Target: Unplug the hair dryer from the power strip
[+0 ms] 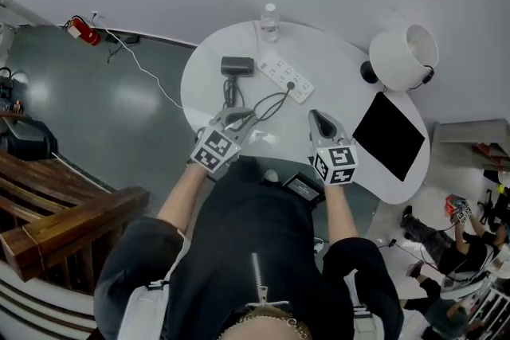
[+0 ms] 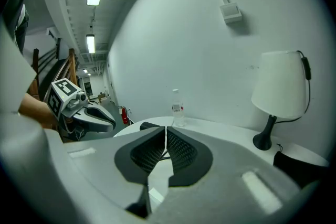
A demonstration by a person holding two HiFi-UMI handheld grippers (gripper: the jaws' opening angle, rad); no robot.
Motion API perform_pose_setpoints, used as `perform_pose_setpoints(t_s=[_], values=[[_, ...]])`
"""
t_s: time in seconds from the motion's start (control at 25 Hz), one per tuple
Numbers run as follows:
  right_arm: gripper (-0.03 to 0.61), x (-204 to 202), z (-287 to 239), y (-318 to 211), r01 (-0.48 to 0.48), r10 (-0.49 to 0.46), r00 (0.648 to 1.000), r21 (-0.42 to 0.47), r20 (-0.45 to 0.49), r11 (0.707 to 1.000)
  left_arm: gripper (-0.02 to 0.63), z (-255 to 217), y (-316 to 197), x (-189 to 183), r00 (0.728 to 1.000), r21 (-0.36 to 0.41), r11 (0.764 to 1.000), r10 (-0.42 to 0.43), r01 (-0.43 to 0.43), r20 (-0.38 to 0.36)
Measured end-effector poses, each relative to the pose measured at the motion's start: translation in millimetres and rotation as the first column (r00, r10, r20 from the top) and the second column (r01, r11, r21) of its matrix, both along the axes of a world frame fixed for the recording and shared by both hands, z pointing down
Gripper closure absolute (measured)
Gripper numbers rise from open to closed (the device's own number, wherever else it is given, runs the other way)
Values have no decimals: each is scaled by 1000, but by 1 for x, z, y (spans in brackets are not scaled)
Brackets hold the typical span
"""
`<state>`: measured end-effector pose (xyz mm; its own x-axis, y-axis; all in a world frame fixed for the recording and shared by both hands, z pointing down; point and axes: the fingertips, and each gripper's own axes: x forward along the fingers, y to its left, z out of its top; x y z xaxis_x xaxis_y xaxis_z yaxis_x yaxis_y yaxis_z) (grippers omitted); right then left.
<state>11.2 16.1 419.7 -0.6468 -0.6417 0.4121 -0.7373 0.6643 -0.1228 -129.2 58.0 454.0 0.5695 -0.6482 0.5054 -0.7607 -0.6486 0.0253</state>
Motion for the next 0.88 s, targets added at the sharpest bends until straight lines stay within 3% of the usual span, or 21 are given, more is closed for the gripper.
perform_pose_setpoints(t_s=[0.36, 0.88], values=[[572, -15, 0, -24, -85, 85, 996, 3, -22, 996, 592, 11, -40, -4, 990, -8, 990, 138, -138, -1], [572, -14, 11, -66, -101, 101, 995, -15, -8, 995, 592, 20, -83, 1, 986, -24, 986, 168, -168, 15]])
